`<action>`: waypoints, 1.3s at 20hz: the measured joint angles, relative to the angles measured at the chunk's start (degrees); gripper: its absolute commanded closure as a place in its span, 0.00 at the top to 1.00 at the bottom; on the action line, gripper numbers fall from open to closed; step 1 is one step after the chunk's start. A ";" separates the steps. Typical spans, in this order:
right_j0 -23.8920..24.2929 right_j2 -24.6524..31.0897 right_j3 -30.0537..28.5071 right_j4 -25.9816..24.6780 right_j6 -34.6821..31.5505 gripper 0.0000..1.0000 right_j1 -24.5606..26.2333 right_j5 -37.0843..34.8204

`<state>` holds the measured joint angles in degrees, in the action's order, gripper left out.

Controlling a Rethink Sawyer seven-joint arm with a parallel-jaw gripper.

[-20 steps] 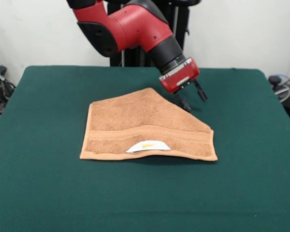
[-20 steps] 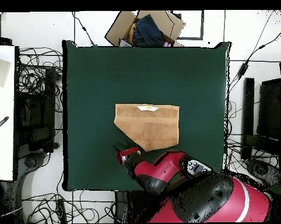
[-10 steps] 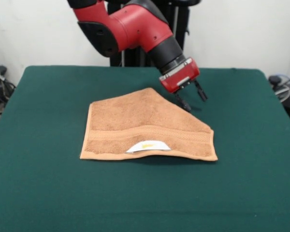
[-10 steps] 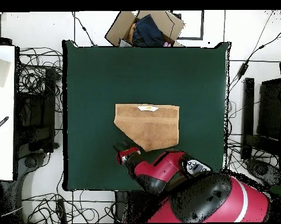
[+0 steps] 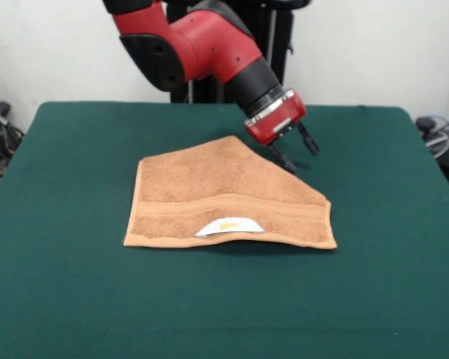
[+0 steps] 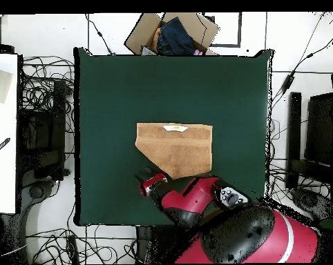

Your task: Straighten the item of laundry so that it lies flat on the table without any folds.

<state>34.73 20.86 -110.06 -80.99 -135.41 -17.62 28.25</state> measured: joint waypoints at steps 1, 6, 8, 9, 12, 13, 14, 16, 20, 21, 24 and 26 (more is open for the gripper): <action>-0.22 0.06 0.31 -1.71 -0.24 1.00 -0.12 0.15; -3.14 -0.79 2.87 -12.00 -5.07 1.00 -1.12 3.14; -4.42 -1.47 3.99 -14.71 -8.14 1.00 -1.32 4.74; -5.53 -2.34 4.92 -16.19 -11.11 1.00 -1.38 6.26; -7.10 -3.80 6.22 -17.09 -15.86 1.00 -1.37 8.49; -7.79 -4.49 6.78 -17.32 -18.02 1.00 -1.35 9.43; -8.16 -4.82 7.06 -17.37 -19.16 1.00 -1.35 9.84; -9.12 -5.73 7.63 -17.36 -21.44 1.00 -1.36 10.63; -10.81 -7.37 8.62 -17.38 -23.06 1.00 -1.30 12.02; -11.31 -7.84 8.91 -17.41 -23.13 1.00 -1.24 12.39; -13.34 -9.71 10.14 -17.90 -23.14 1.00 -1.05 13.91; -14.70 -11.00 11.20 -18.65 -23.42 1.00 -0.78 15.30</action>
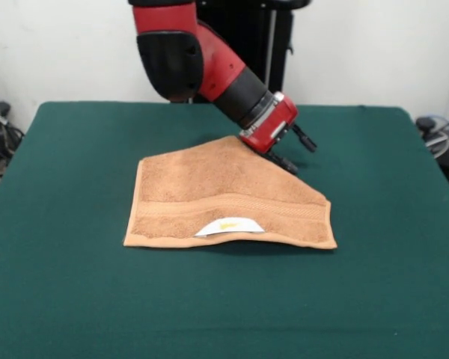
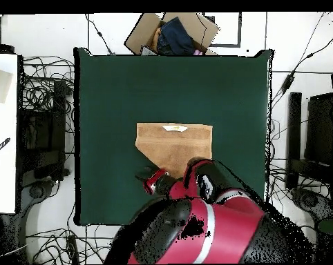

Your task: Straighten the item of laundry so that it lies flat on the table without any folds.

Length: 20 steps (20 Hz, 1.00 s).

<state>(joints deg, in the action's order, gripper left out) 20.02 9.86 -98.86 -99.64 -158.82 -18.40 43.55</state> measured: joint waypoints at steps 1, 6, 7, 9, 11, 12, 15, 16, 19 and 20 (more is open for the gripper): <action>-0.25 -0.24 0.22 -0.14 -0.07 1.00 0.06 0.28; -3.15 -3.64 3.51 -1.50 -0.78 1.00 1.62 5.23; -3.37 -4.04 4.04 -1.61 -0.78 1.00 1.98 6.09; -3.72 -4.79 4.97 -1.72 -0.78 1.00 2.68 7.69; -4.12 -5.73 6.16 -1.73 -0.78 1.00 3.60 9.82; -4.29 -6.09 6.60 -1.73 -0.78 1.00 3.93 10.57; -4.80 -7.08 7.78 -1.72 -0.78 1.00 4.81 12.55; -5.05 -7.48 8.31 -1.76 -0.78 1.00 5.20 13.33; -5.74 -8.68 9.71 -1.70 -0.78 1.00 6.21 15.52; -6.05 -9.13 10.22 -1.71 -0.79 1.00 6.54 16.29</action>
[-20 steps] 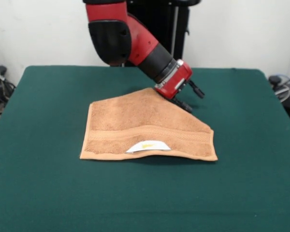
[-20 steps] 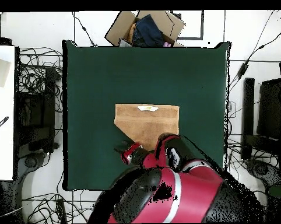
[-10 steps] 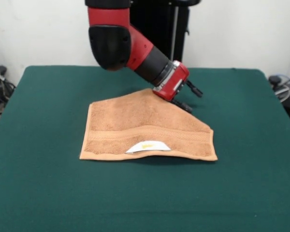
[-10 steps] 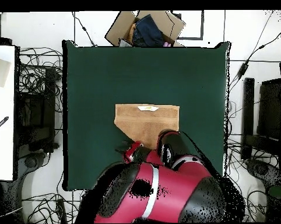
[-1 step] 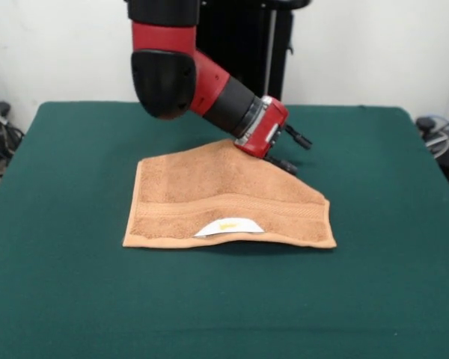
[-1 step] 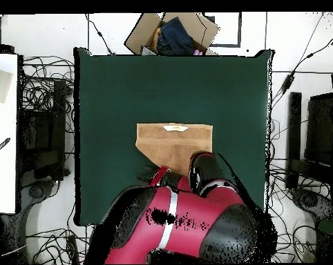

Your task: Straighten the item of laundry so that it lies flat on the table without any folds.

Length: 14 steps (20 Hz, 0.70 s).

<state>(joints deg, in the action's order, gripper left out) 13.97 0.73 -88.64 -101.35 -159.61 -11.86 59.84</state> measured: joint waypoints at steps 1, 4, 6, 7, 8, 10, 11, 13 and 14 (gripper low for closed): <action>-0.31 -0.45 0.51 -0.01 -0.01 1.00 0.33 0.77; -1.24 -1.63 1.71 0.02 0.00 1.00 1.08 2.32; -1.91 -2.46 2.48 0.12 -0.01 1.00 1.57 3.33; -2.24 -2.88 2.74 0.31 0.00 1.00 1.76 3.64; -2.58 -3.30 3.01 0.50 0.01 1.00 1.96 3.96; -3.03 -3.85 3.30 0.81 0.01 1.00 2.18 4.36; -3.26 -4.16 3.47 1.00 0.01 1.00 2.32 4.60; -3.79 -4.89 3.84 1.47 0.01 1.00 2.66 5.12; -4.20 -5.43 4.14 1.86 0.01 1.00 2.91 5.55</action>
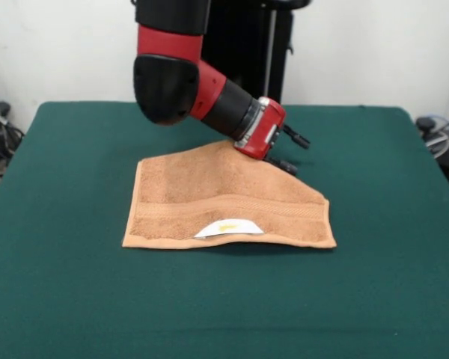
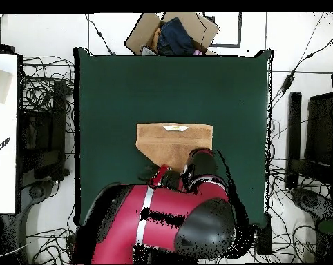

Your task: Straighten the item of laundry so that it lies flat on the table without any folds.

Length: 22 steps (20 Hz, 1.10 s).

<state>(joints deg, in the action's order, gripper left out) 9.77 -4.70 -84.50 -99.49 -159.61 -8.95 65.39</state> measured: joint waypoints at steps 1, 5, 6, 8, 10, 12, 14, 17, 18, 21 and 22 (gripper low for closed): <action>-0.23 -0.31 0.18 0.17 0.00 1.00 0.15 0.22; -1.84 -2.19 1.04 1.18 0.00 1.00 0.81 1.18; -2.24 -2.63 1.20 1.38 0.00 1.00 0.91 1.32; -2.90 -3.29 1.42 1.68 -0.01 1.00 1.05 1.42; -3.84 -4.13 1.63 1.95 -0.02 1.00 1.09 1.39; -5.76 -5.80 2.02 2.36 -0.21 1.00 1.14 1.16; -6.78 -6.63 2.21 2.48 -0.49 1.00 1.16 0.92; -10.30 -9.27 2.88 2.50 -2.90 1.00 1.11 -0.16; -11.14 -9.86 3.00 2.50 -3.69 1.00 1.08 -0.50; -14.03 -11.85 3.35 2.52 -6.65 1.00 0.95 -1.80; -15.50 -12.82 3.43 2.52 -8.37 1.00 0.84 -2.72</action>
<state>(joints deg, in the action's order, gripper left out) -5.72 -17.53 -81.07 -96.97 -167.98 -8.11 62.67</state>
